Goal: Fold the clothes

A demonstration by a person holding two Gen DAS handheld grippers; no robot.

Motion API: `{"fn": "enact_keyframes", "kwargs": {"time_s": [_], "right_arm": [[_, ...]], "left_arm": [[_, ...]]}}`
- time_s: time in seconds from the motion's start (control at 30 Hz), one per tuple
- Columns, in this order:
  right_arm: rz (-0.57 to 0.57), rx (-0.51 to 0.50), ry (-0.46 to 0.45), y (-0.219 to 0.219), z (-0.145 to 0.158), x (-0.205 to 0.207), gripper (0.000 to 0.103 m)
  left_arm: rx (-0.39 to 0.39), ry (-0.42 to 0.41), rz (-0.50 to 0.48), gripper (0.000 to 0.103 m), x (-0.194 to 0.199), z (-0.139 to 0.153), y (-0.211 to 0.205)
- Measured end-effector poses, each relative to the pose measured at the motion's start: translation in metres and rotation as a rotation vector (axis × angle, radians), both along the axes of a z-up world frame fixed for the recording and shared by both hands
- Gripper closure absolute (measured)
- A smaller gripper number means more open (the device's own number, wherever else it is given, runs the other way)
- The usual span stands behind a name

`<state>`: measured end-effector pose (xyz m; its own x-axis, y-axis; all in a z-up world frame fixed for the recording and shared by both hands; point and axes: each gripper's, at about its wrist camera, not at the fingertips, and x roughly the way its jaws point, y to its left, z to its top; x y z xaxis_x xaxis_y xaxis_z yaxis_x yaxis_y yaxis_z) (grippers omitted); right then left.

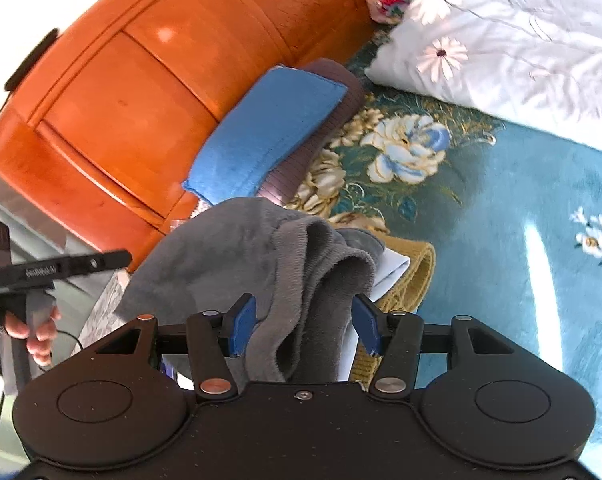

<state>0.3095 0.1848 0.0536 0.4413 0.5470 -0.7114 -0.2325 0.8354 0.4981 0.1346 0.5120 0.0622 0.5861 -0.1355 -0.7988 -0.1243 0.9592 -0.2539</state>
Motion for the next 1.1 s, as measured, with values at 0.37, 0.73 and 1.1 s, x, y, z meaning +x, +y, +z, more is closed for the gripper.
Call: {"fn": "enact_keyframes", "kwargs": {"time_s": [0.37,0.73,1.1], "right_arm": [[0.034,-0.045,-0.069,-0.023,0.011,-0.026,0.023],[0.155,-0.049,-0.153,-0.123,0.025,-0.084,0.011],[0.201,-0.037,-0.139,-0.221,0.019,-0.155,0.011]], "left_arm": [[0.068,-0.064,0.006,0.001,-0.002,0.017,-0.072],[0.087,-0.140,0.213,0.000,-0.061,0.016,-0.217],[0.123,-0.072,0.275,0.000,-0.112,0.009,-0.336]]}}
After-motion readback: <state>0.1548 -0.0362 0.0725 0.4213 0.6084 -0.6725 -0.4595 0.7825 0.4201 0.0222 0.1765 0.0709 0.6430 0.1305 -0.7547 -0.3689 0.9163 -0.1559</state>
